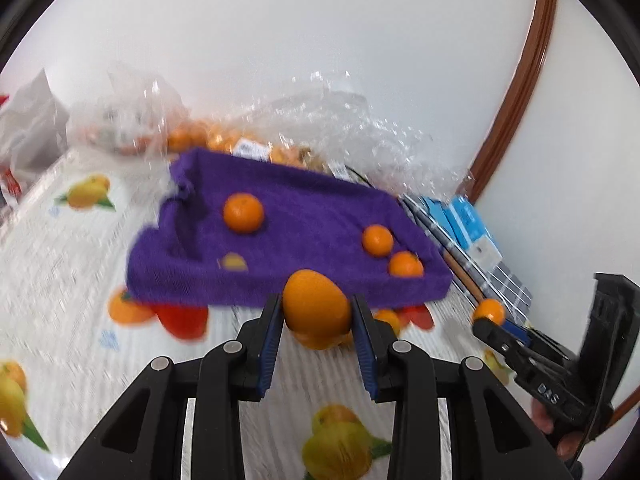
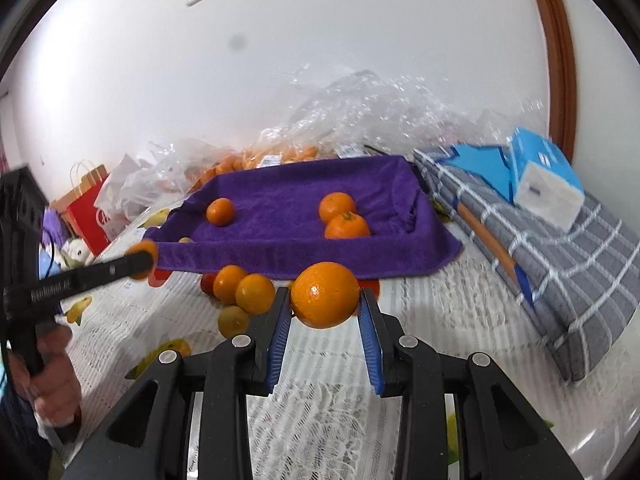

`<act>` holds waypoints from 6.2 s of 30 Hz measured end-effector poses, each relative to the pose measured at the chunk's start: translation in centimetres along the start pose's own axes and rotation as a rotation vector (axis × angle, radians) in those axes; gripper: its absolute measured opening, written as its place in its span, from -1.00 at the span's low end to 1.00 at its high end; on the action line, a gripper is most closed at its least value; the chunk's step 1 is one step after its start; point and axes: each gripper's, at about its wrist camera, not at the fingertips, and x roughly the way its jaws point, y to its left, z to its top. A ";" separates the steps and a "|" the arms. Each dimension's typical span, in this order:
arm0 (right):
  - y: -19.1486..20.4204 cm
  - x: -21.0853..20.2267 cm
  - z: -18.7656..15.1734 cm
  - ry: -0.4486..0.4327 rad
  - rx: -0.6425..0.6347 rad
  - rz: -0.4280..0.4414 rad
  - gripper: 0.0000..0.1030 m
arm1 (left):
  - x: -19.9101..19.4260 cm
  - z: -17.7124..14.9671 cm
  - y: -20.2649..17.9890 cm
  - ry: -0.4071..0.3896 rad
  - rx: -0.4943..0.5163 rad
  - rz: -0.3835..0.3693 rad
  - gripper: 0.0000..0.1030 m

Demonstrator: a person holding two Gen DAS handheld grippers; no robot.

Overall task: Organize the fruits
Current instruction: 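Lift both held fruits and carry them over the purple towel, then lower both tools and open them to drop the fruits onto the towel, then withdraw both open tools back toward the loose fruits, then grasp a brownish round fruit with the right tool while the left grasps a small red fruit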

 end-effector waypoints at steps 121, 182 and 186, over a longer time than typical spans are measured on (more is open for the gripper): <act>1.9 -3.1 -0.3 0.020 0.074 -0.139 -0.23 | -1.1 -2.2 4.3 0.015 -0.003 0.146 -0.20; -3.2 0.2 -2.9 0.070 0.155 -0.059 -0.45 | 4.0 -2.3 1.2 0.190 0.041 0.128 -0.17; -3.6 -0.1 -3.0 0.059 0.174 -0.069 -0.45 | 5.2 -2.3 -0.6 0.193 0.064 0.124 -0.17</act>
